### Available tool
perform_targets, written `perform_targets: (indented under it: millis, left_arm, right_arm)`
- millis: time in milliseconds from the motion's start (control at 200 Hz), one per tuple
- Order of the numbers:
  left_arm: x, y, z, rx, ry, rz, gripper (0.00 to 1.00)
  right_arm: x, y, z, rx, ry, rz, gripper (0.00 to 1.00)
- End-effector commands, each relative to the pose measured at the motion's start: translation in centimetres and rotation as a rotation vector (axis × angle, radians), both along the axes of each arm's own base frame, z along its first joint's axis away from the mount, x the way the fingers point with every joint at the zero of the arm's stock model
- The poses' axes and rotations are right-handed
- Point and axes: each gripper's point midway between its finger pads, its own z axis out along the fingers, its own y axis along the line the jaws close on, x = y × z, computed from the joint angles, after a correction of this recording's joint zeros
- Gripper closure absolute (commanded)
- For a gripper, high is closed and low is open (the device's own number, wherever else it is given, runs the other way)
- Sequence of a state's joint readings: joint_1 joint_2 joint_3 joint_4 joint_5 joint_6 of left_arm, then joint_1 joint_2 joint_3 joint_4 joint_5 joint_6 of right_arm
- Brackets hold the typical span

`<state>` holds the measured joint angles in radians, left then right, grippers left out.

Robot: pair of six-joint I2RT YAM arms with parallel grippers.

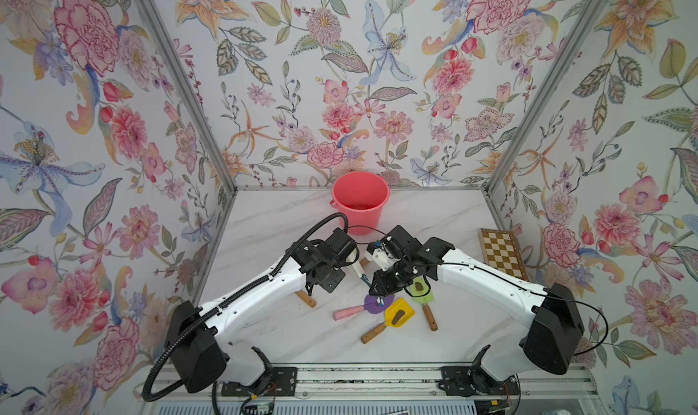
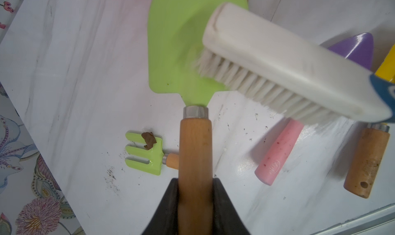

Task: Brush the soil off the hand trowel and place it into the bucket
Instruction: Brush off the soil from the hand trowel.

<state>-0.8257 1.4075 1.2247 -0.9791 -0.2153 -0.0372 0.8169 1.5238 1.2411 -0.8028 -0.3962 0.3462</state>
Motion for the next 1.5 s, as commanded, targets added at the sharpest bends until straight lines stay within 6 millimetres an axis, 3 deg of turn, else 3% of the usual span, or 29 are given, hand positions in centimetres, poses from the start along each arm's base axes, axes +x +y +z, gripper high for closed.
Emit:
perform_targets:
  millis: [0,275,586,761,991,1301,1496]
  left_arm:
    - [-0.8,0.6,0.8,0.042,-0.051,-0.051,0.82]
    - [-1.6,1.3,0.3,0.084,-0.068,-0.066,0.83]
    - [-1.9,1.1,1.2,0.080,-0.112,-0.103,0.84]
    - [-2.2,0.8,1.0,0.120,-0.130,-0.141,0.85]
    - [-2.2,0.9,0.5,0.165,-0.151,-0.163,0.87]
    - [-1.8,0.2,1.9,0.098,-0.188,-0.132,0.87]
    - [-2.0,0.1,3.1,0.043,-0.203,-0.105,0.89]
  right_arm:
    - [0.7,0.5,0.4,-0.005,-0.022,0.017,1.00]
    - [1.6,1.5,0.3,-0.042,-0.049,0.029,1.00]
    - [2.0,3.8,-0.8,-0.064,-0.033,0.082,1.00]
    - [3.5,4.1,-1.9,-0.112,-0.048,0.064,1.00]
    - [4.3,5.9,-1.5,-0.083,-0.059,0.096,1.00]
    - [5.3,6.4,-3.6,-0.122,-0.047,0.091,1.00]
    - [7.2,4.2,-5.0,-0.150,-0.040,0.022,1.00]
